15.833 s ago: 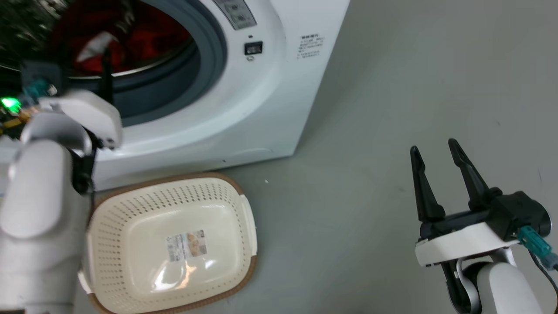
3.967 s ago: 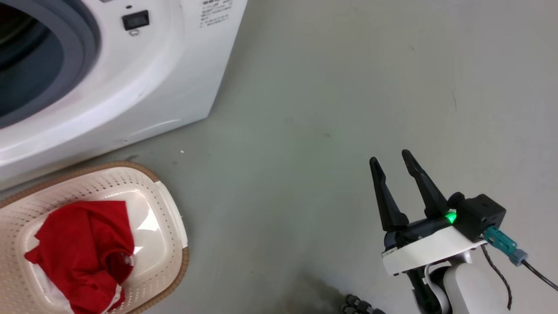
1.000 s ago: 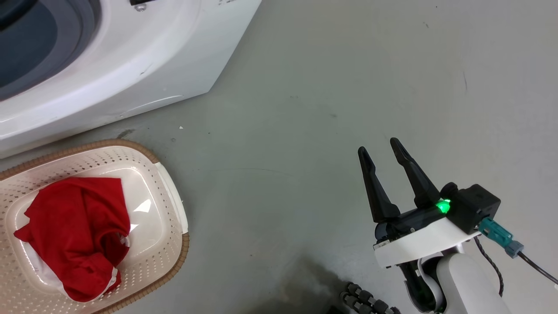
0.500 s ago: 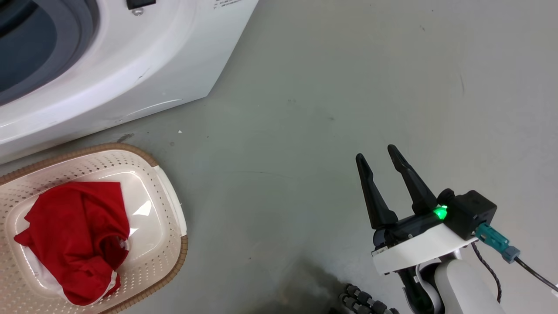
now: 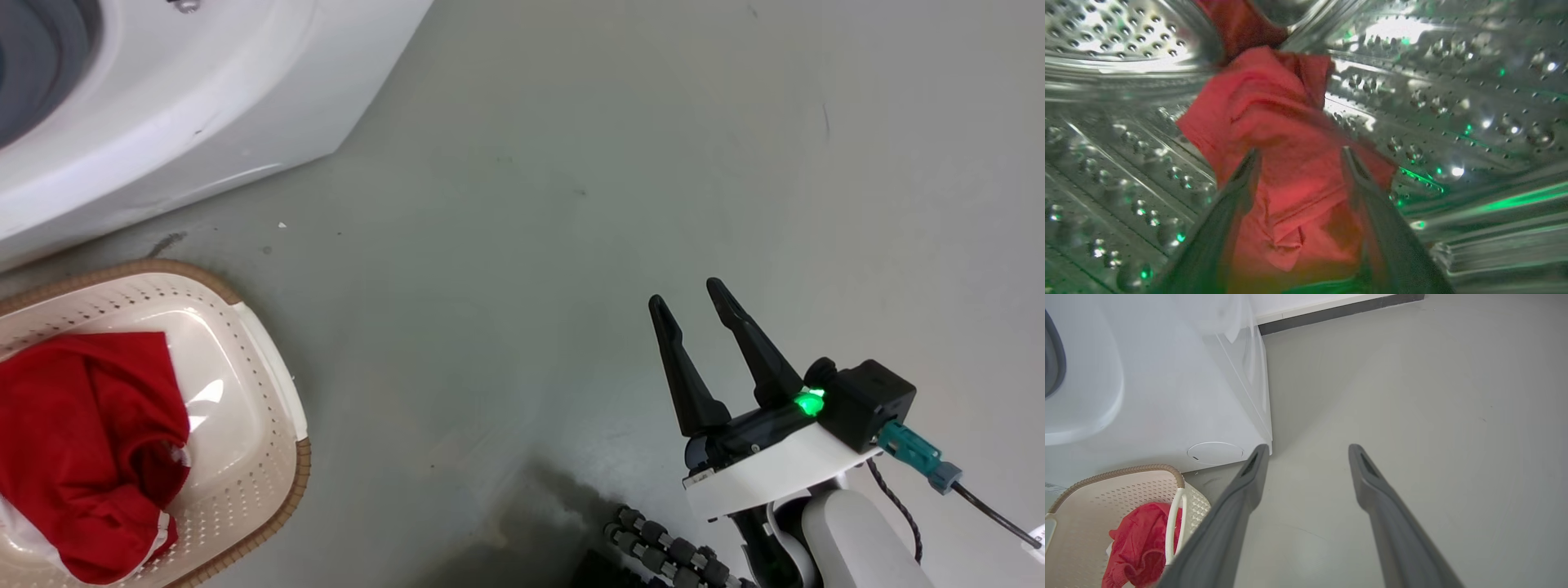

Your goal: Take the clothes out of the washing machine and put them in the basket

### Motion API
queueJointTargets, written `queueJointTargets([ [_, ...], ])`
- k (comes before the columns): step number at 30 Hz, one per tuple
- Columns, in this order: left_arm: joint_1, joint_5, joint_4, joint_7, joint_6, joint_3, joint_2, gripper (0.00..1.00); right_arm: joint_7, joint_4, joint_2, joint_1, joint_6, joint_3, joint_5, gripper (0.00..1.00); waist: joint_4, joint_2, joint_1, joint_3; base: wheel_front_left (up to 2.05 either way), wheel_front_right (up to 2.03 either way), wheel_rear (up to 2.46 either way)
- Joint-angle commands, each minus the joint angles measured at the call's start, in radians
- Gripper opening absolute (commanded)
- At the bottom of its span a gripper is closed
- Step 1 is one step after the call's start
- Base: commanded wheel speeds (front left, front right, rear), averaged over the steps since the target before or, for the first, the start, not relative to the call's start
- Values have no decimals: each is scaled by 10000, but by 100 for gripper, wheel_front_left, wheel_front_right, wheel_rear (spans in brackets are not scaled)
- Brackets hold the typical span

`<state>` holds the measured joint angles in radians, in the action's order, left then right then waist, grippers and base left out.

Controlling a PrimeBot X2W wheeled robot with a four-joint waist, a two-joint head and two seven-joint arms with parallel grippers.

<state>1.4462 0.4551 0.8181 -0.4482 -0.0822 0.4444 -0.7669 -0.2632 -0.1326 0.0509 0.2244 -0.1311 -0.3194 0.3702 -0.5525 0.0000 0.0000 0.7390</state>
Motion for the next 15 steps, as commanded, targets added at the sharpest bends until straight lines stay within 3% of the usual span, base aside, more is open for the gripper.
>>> queueJointTargets([
  [1, 129, 83, 79, -302, -28, 40, 32, 100, -19, 39, -13, -72, 7, 17, 25, 100, -48, 0, 0, 125, 0, 0, 0],
  [5, 264, 66, 245, -1208, -66, 251, 48, 100, -17, 133, -11, -241, 7, 114, 58, 100, -30, 0, 0, 272, 0, 0, 0],
  [15, 619, -62, 527, -2271, 3, 554, -164, 100, -19, 377, -11, -429, 7, 160, 64, 100, 27, 0, 0, 577, 4, 4, 4],
])
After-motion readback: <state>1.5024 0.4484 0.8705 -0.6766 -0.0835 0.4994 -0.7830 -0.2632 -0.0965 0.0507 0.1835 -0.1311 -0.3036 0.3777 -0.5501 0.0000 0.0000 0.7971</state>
